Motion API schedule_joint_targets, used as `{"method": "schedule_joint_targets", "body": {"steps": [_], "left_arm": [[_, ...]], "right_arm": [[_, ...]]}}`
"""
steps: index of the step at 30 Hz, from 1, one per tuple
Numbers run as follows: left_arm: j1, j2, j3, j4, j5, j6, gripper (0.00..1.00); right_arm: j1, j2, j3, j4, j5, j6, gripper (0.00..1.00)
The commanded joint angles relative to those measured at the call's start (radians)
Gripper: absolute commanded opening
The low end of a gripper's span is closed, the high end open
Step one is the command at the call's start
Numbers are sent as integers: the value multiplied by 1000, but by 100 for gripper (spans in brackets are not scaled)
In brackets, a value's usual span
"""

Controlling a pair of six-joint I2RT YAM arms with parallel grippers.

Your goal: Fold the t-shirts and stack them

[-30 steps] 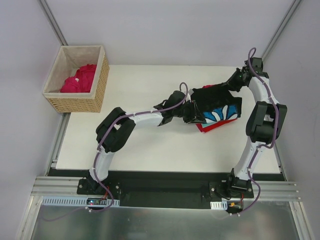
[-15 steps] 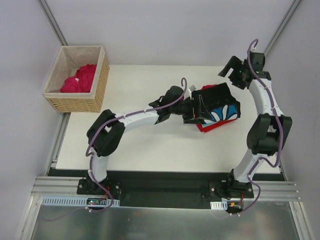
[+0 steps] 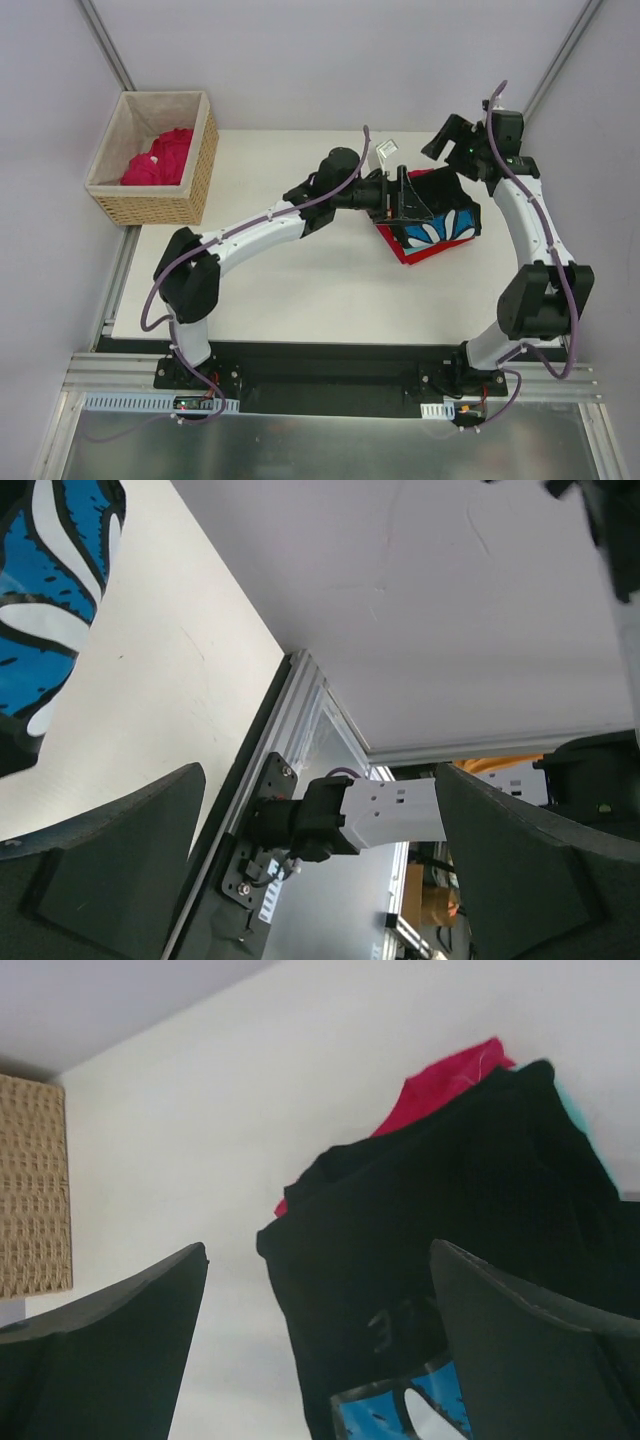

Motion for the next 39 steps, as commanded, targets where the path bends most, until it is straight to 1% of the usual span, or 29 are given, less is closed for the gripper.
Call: {"method": "schedule_joint_targets", "body": {"steps": [1, 2, 4, 5, 6, 9, 12, 14, 18, 19, 21, 25, 30, 34, 36, 39], "left_arm": [[-2, 84, 28, 180, 80, -25, 99], [0, 115, 26, 276, 92, -40, 99], [4, 163, 19, 367, 125, -104, 99], [10, 178, 14, 468, 131, -127, 99], [12, 193, 11, 507, 135, -169, 99], [27, 259, 19, 628, 146, -227, 99], [38, 316, 39, 694, 161, -270, 99], [43, 345, 52, 703, 165, -279, 99], [49, 376, 66, 725, 172, -292, 99], [50, 385, 68, 736, 172, -293, 99], [53, 398, 69, 743, 175, -304, 99], [58, 421, 66, 785, 181, -330, 99], [59, 427, 65, 794, 185, -342, 99], [58, 422, 66, 791, 180, -345, 99], [55, 427, 66, 785, 178, -341, 99], [52, 447, 57, 777, 180, -336, 99]], "right_arm": [[-58, 105, -25, 126, -131, 50, 97], [-66, 125, -22, 135, -182, 57, 97], [-83, 165, -5, 163, -222, 69, 97], [-89, 176, 0, 174, -260, 81, 97], [-94, 187, 12, 192, -280, 89, 97], [-107, 225, 30, 208, -317, 104, 97], [-112, 254, 44, 232, -362, 123, 97], [-112, 283, 64, 246, -406, 138, 97], [-111, 328, 66, 348, -498, 251, 96], [-109, 329, 55, 364, -509, 274, 96], [-111, 331, 3, 453, -529, 307, 96], [-117, 346, -49, 476, -540, 327, 97], [-141, 346, -95, 511, -550, 357, 97], [-147, 322, -106, 502, -547, 368, 97], [-149, 307, -124, 479, -532, 345, 97], [-160, 335, -146, 471, -518, 336, 97]]}}
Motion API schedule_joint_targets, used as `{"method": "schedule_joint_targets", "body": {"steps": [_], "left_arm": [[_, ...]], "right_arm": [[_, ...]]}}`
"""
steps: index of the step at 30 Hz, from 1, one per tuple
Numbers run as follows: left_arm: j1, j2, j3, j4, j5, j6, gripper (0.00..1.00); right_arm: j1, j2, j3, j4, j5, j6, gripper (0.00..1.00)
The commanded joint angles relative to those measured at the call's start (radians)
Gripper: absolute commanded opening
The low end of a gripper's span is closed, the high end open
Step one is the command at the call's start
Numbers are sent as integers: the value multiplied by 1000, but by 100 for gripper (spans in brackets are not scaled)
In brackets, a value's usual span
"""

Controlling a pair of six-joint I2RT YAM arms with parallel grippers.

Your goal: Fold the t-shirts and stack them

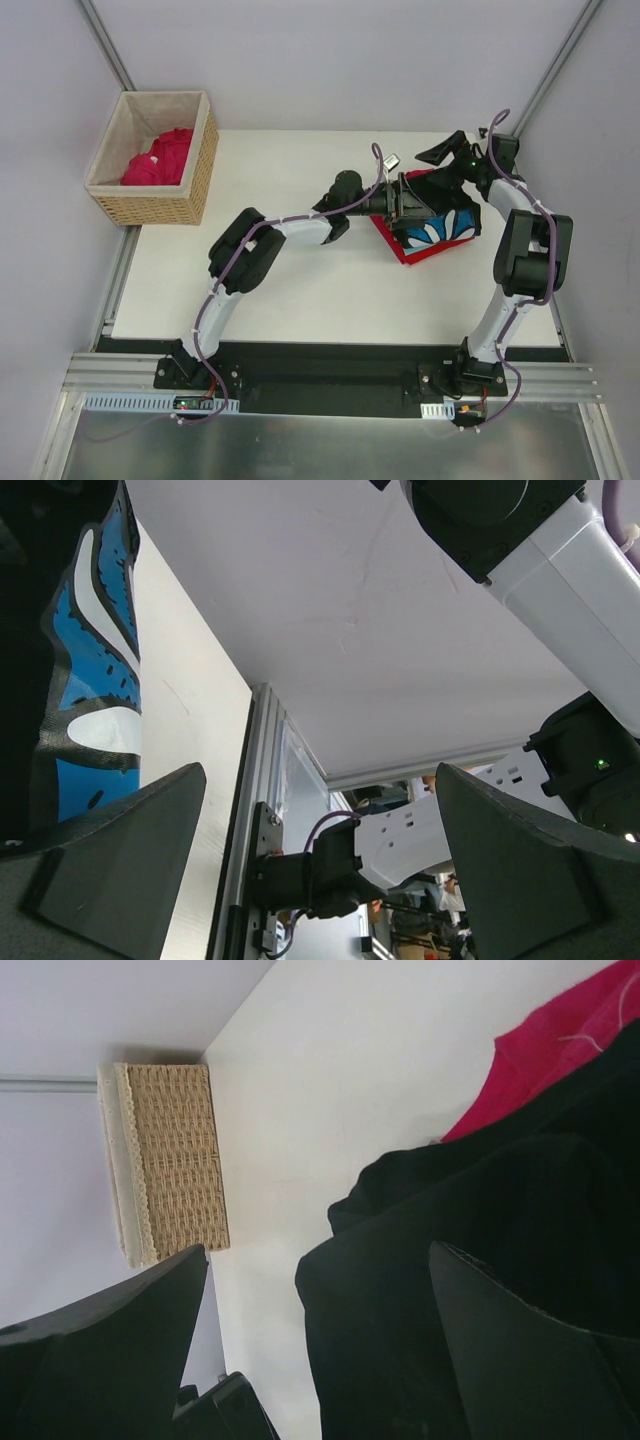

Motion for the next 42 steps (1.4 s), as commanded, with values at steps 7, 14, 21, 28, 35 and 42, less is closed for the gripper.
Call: {"method": "schedule_joint_targets", "body": {"steps": [7, 14, 21, 28, 35, 42], "left_arm": [[-10, 103, -15, 94, 27, -6, 99], [-32, 198, -22, 117, 34, -15, 99], [-43, 235, -47, 142, 37, -17, 99], [-41, 94, -19, 11, 68, 40, 99], [-18, -140, 168, -330, 172, 155, 99], [34, -402, 121, -870, -50, 514, 99]], "right_arm": [[-24, 111, -70, 67, 13, -8, 97], [-37, 200, -54, 90, 21, 20, 97], [-47, 226, -60, 87, 29, 21, 97], [-50, 110, -48, 61, 44, 21, 97], [-8, -199, 16, -164, 168, -115, 97], [106, -479, 82, -515, 326, -322, 97]]}}
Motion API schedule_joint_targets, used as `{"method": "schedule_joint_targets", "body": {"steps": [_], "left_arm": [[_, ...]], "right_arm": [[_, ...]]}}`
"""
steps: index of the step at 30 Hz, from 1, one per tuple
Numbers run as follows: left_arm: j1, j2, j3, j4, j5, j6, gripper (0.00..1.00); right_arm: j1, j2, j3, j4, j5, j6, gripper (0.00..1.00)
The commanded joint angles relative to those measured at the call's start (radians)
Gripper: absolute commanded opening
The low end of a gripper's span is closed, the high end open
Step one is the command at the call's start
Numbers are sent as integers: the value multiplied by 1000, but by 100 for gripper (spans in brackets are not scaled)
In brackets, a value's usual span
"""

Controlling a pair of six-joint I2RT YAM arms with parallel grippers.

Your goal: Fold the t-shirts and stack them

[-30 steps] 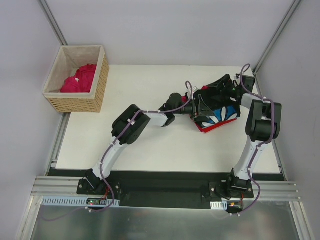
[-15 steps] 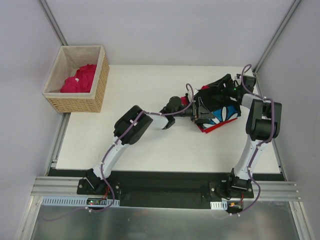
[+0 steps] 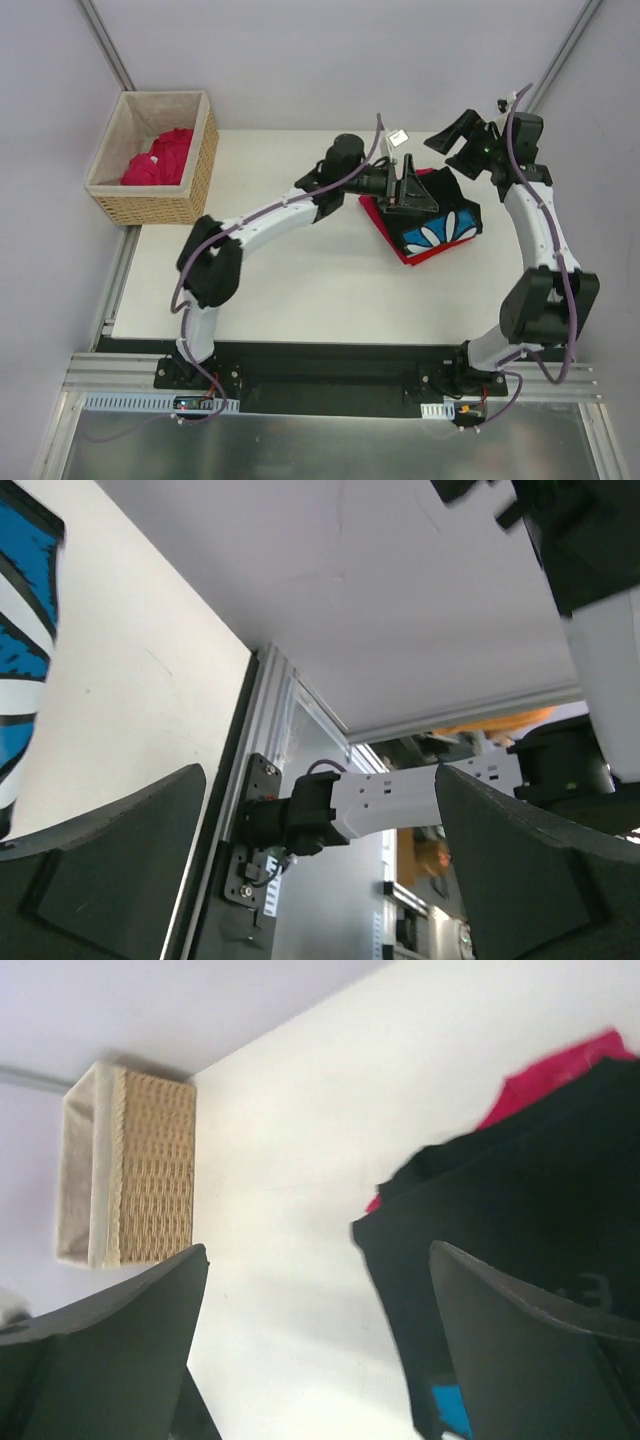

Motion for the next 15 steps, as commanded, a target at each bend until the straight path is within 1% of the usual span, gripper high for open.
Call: {"method": "schedule_joint_targets", "body": {"steps": [1, 2, 3, 4, 5, 6, 7, 9, 10, 13, 15], "left_arm": [[45, -258, -88, -353, -149, 276, 99], [64, -291, -125, -381, -166, 298, 99], [74, -323, -166, -395, -211, 325, 99], [83, -386, -243, -422, -238, 338, 99], [100, -417, -278, -454, -262, 350, 99], [108, -447, -314, -514, -328, 388, 99], [117, -514, -384, -554, -389, 404, 99], [129, -581, -458, -636, -485, 442, 99], [131, -636, -508, -673, -585, 451, 99], [132, -714, -568, -813, -751, 459, 99], [131, -760, -604, -841, -795, 453, 99]], "right_arm": [[82, -211, 40, -227, 109, -167, 97], [82, -247, 20, -232, 117, -166, 97], [111, -279, -21, -232, 117, -169, 97], [148, -340, -44, -233, 123, -175, 97], [171, -370, -67, -238, 165, -188, 97], [192, -397, -116, -249, 195, -193, 97], [240, -429, -144, -246, 218, -201, 97], [281, -500, -201, -233, 293, -210, 97], [314, -519, -250, -229, 305, -213, 97], [364, -565, -331, -232, 359, -233, 97], [384, -586, -363, -241, 400, -245, 97]]}}
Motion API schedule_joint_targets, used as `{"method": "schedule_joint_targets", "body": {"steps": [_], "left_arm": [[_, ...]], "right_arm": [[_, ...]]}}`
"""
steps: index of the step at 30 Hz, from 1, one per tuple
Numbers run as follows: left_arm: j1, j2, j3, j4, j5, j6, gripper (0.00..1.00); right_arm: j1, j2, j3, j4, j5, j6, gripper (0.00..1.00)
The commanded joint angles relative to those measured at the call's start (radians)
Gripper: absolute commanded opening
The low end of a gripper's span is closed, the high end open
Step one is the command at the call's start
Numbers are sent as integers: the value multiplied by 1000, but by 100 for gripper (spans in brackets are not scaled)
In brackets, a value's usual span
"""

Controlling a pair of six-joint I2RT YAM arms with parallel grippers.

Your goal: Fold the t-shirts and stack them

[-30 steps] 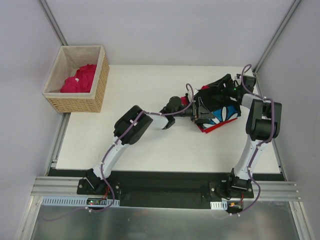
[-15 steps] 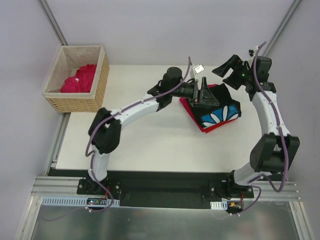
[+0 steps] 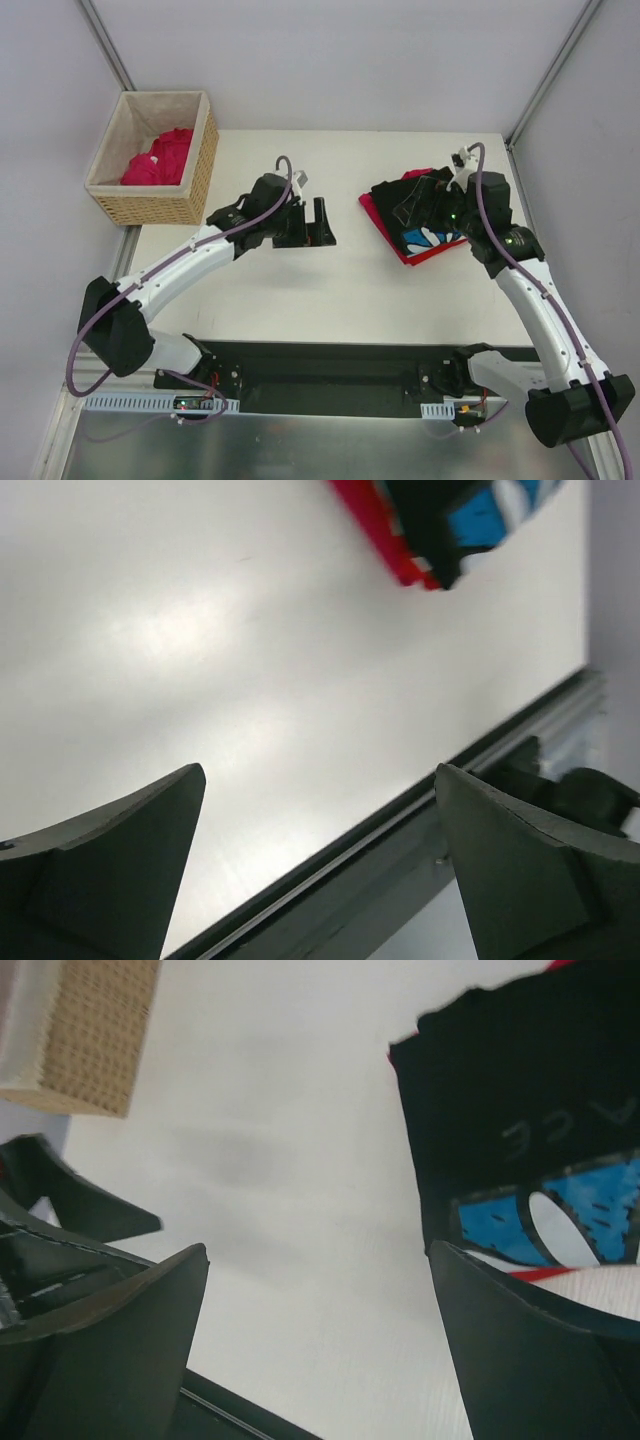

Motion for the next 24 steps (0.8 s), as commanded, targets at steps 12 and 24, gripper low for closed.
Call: {"method": "schedule_joint_targets", "body": {"steps": [12, 24], "left_arm": [[-11, -489, -285, -184, -404, 36, 99], [-12, -453, -283, -184, -384, 25, 99]], "right_arm": [[224, -66, -263, 14, 342, -49, 97], [257, -44, -247, 13, 384, -51, 97]]}}
